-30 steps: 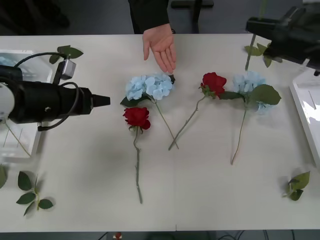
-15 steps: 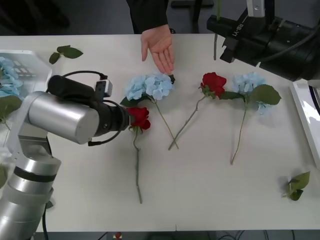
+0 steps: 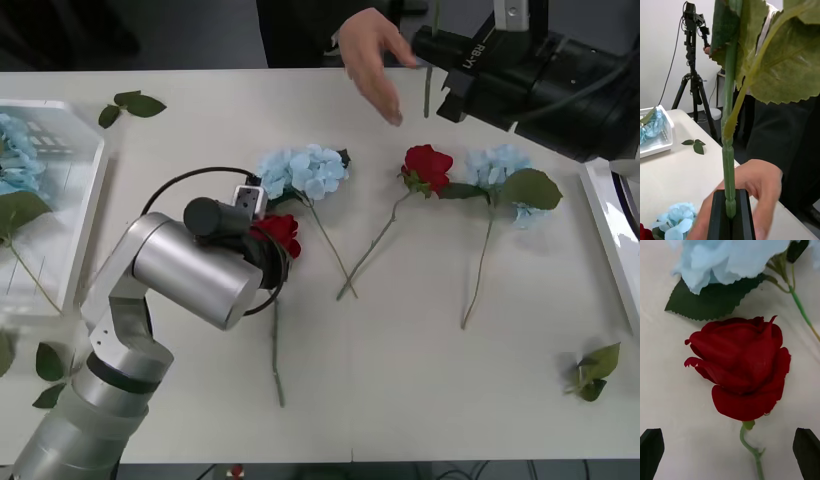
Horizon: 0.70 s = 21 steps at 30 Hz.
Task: Place the red flowers into the right box and the blue flowers into the left box. If a person shows an open palm, hand one flower to the person first, then continue sorting.
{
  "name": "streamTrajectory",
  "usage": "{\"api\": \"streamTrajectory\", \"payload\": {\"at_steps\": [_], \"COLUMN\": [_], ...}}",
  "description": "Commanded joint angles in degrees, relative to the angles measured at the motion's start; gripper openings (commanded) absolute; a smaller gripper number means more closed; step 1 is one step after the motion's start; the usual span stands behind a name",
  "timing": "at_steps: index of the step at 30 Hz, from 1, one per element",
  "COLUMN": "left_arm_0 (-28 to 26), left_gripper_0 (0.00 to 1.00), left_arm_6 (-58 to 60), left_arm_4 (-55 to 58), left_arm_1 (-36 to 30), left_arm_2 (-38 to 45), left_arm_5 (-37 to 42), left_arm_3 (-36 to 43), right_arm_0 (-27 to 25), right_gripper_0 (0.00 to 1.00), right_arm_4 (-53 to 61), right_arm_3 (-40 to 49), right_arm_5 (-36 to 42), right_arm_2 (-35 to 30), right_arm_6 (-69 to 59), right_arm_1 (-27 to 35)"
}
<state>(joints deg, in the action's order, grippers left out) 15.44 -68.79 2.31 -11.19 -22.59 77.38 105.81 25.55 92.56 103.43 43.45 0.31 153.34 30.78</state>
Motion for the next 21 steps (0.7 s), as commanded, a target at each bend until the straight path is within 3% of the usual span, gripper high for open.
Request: {"api": "streamTrajectory", "payload": {"at_steps": [1, 10, 11, 13, 15, 16, 18, 19, 21], "left_arm_0": [0.0, 3.7, 4.1, 4.4, 4.7, 4.7, 4.7, 4.7, 4.7], "left_gripper_0": [1.00, 1.00, 0.94, 0.80, 0.54, 0.45, 0.05, 0.00, 0.00], "left_arm_6": [0.2, 0.5, 0.5, 0.6, 0.6, 0.6, 0.7, 0.7, 0.8], "left_arm_4": [-2.1, -4.1, -4.1, -4.1, -4.1, -4.0, -3.9, -3.9, -3.7], "left_arm_1": [0.6, 1.8, 1.8, 1.8, 1.7, 1.7, 1.7, 1.6, 1.5], "left_arm_2": [-0.8, -1.0, -1.0, -1.1, -1.0, -1.0, -1.0, -1.0, -1.0], "left_arm_5": [-6.4, -9.1, -9.2, -9.2, -9.2, -9.2, -9.2, -9.2, -9.2], "left_arm_3": [-5.4, -13.2, -13.5, -14.1, -14.3, -14.3, -14.3, -14.3, -14.3], "right_arm_0": [1.0, 1.0, 1.0, 1.0, 1.0, 1.0, 1.0, 1.0, 1.0], "right_gripper_0": [0.00, 0.00, 0.06, 0.30, 0.87, 0.97, 1.00, 1.00, 1.00], "right_arm_4": [0.7, 0.7, 0.7, 0.7, 0.7, 0.7, 0.7, 0.7, 0.7], "right_arm_3": [1.4, 1.4, 1.4, 1.4, 1.4, 1.4, 1.4, 1.4, 1.4], "right_arm_5": [-0.1, -0.1, -0.1, -0.1, -0.1, -0.1, -0.1, -0.1, -0.1], "right_arm_2": [0.0, 0.0, 0.0, 0.0, 0.0, 0.0, 0.0, 0.0, 0.0], "right_arm_6": [1.7, 1.7, 1.7, 1.7, 1.7, 1.7, 1.7, 1.7, 1.7], "right_arm_1": [-0.5, -0.5, -0.5, -0.5, -0.5, -0.5, -0.5, -0.5, -0.5]}}
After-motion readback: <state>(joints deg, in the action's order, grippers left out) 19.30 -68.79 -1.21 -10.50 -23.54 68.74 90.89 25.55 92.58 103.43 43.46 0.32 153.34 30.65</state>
